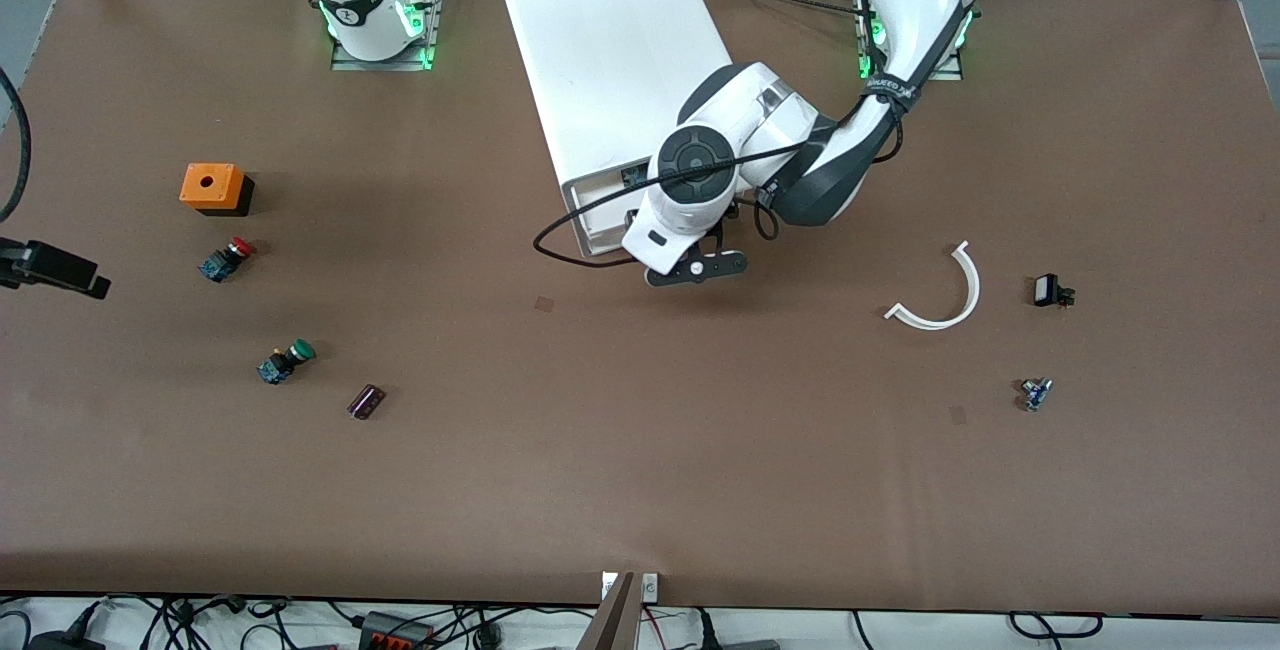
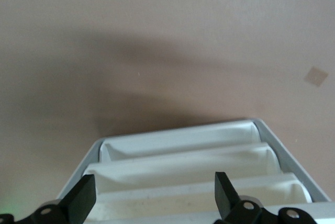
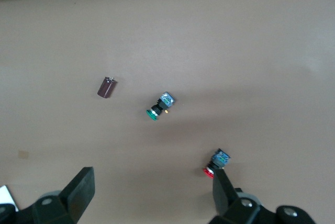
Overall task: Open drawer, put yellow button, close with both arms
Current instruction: 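Push the drawer shut with the left gripper while the right gripper returns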
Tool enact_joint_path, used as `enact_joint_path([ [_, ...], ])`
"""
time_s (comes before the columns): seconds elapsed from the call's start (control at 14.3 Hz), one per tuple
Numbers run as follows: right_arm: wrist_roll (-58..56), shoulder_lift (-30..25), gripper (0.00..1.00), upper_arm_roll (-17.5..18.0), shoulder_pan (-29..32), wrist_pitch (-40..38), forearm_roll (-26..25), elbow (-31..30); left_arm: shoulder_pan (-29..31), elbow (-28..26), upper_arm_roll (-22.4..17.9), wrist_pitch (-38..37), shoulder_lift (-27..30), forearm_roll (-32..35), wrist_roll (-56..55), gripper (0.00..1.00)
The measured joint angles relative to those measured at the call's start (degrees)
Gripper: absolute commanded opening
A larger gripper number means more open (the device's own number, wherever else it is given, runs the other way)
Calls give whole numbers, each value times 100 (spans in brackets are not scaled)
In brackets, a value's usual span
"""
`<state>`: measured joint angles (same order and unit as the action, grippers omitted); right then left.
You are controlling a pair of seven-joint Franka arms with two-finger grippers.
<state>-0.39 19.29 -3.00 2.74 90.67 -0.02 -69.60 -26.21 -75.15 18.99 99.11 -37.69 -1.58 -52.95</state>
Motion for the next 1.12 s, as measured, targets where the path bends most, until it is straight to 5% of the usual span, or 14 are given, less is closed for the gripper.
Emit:
enact_joint_path([
  [0.14,0,-225,100,216,113,75,-92,-279,0,-47,24,-45,0,-136,0,100],
  [1.12,-6,-1778,100,311,149,829,-119,-2642,4,-252,200,-197,0,-307,0,100],
])
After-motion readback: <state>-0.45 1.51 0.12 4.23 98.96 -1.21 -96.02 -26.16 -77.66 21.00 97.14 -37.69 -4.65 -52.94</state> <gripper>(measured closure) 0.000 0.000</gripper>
